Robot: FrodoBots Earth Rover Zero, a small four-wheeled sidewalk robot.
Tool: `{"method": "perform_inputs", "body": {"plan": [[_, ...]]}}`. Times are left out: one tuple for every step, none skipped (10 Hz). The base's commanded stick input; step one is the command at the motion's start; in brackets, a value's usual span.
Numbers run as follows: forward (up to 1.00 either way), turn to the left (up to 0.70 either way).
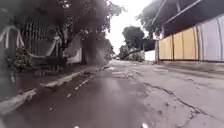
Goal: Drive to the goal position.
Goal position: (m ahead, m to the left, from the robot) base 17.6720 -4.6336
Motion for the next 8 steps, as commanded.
{"method": "perform_inputs", "body": {"plan": [[0.85, 0.0], [0.85, 0.0], [0.85, 0.0], [0.85, 0.0], [0.85, 0.0], [0.85, 0.0], [0.85, 0.0], [0.85, 0.0]]}}
